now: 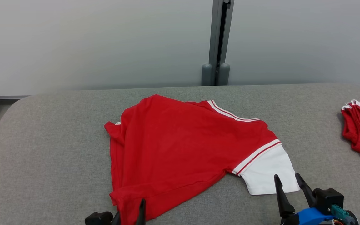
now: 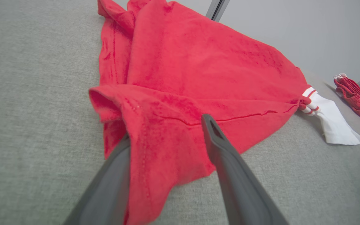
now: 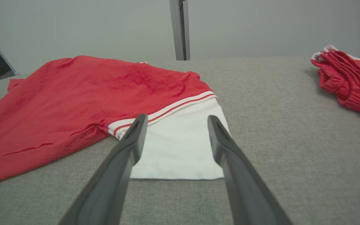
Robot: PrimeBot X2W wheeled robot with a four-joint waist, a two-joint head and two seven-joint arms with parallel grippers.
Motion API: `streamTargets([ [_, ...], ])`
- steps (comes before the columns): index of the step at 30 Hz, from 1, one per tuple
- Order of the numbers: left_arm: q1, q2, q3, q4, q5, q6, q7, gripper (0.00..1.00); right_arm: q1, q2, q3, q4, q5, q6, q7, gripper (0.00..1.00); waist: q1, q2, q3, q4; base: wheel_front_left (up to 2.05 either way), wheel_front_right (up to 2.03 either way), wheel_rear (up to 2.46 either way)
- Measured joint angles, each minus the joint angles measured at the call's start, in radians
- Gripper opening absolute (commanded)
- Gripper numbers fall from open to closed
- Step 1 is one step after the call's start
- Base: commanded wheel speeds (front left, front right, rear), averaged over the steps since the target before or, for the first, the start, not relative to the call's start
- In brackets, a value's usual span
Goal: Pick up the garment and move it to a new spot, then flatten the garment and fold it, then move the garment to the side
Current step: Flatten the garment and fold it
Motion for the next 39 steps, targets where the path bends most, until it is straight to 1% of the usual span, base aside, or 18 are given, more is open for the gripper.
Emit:
streamTargets([
  [3,0.002,0.000,-0.010,-0.029,0.002,0.000,0.000,0.87,0.000,0.000,0.000,0.004,0.007,0.000,0.000,1.00,0.0000,0.0000,0.000,0.006,0.00,0.00,0.00],
  [7,0.001,0.000,-0.002,-0.069,0.011,0.000,0.000,0.90,0.000,0.000,-0.001,0.005,0.015,0.000,0.000,1.00,0.0000,0.0000,0.001,0.011,0.00,0.00,0.00],
  [9,0.000,0.000,0.004,-0.082,0.015,0.000,0.000,0.90,0.000,0.000,-0.001,0.006,0.017,0.000,0.000,1.00,0.0000,0.0000,0.002,0.012,0.00,0.00,0.00],
  [12,-0.003,0.000,0.007,-0.103,0.021,0.000,0.000,0.87,-0.002,0.000,0.002,0.007,0.024,0.000,0.000,1.00,0.0000,0.0000,0.003,0.012,0.00,0.00,0.00],
  [13,-0.005,0.000,0.006,-0.106,0.026,0.000,0.000,0.83,-0.003,0.000,0.002,0.007,0.024,0.000,0.000,1.00,0.0000,0.0000,0.003,0.012,0.00,0.00,0.00],
  [14,-0.005,0.000,0.006,-0.106,0.026,0.000,0.000,0.82,-0.005,0.000,0.003,0.008,0.024,0.000,0.000,1.00,0.0000,0.0000,0.003,0.011,0.00,0.00,0.00],
  [16,-0.006,0.000,-0.003,-0.099,0.035,0.000,0.000,0.84,-0.007,0.000,0.004,0.009,0.024,0.000,0.000,1.00,0.0001,0.0001,0.004,0.009,0.00,0.00,0.00],
  [20,-0.005,0.000,-0.016,-0.081,0.024,0.000,0.000,0.90,-0.007,0.000,0.004,0.012,0.025,0.000,0.000,1.00,0.0000,0.0000,0.004,0.005,0.00,0.00,0.00],
  [23,-0.005,0.000,-0.016,-0.074,0.017,0.001,0.000,0.98,-0.007,0.000,0.002,0.014,0.025,0.000,0.000,1.00,0.0000,0.0000,0.006,0.002,0.00,0.00,0.00],
  [24,-0.006,0.000,-0.012,-0.073,0.016,0.001,0.000,0.98,-0.007,0.000,0.002,0.014,0.025,0.000,0.000,1.00,0.0000,0.0000,0.007,0.002,0.00,0.00,0.00],
  [26,-0.012,0.000,-0.006,-0.071,0.018,0.003,0.000,0.95,-0.007,0.000,0.001,0.014,0.025,0.000,0.000,1.00,0.0000,0.0000,0.008,0.001,0.00,0.00,0.00],
  [27,-0.016,0.000,-0.002,-0.071,0.019,0.006,0.000,0.83,-0.008,0.000,0.001,0.014,0.025,0.000,0.000,1.00,0.0001,0.0000,0.010,0.000,0.00,0.00,0.00],
  [28,-0.020,0.000,0.000,-0.070,0.025,0.006,0.000,0.58,-0.008,0.000,0.002,0.015,0.025,0.000,0.000,1.00,0.0000,0.0000,0.011,0.000,0.00,0.00,0.00],
  [29,-0.022,0.000,0.002,-0.067,0.026,0.006,0.000,0.39,-0.009,0.000,0.002,0.016,0.025,0.000,0.000,1.00,0.0000,0.0000,0.013,-0.001,0.00,0.00,0.00],
  [30,-0.024,0.000,0.002,-0.063,0.027,0.006,0.000,0.02,-0.009,0.000,0.002,0.017,0.025,0.000,0.000,1.00,0.0000,0.0000,0.015,-0.003,0.00,0.00,0.00],
  [31,-0.025,0.000,0.002,-0.056,0.028,0.009,0.000,0.00,-0.009,0.000,0.003,0.019,0.025,0.000,0.000,1.00,0.0000,0.0000,0.017,-0.004,0.00,0.00,0.00],
  [35,-0.038,0.000,0.007,-0.029,0.028,0.019,0.000,0.00,-0.013,0.000,-0.007,0.030,0.025,0.000,0.000,1.00,0.0000,0.0000,0.024,-0.012,0.00,0.00,0.00],
  [39,-0.041,0.000,0.015,-0.030,0.028,0.026,0.000,0.00,-0.020,0.000,-0.049,0.062,0.019,0.000,0.000,1.00,0.0000,0.0000,0.033,-0.017,0.00,0.00,0.00],
])
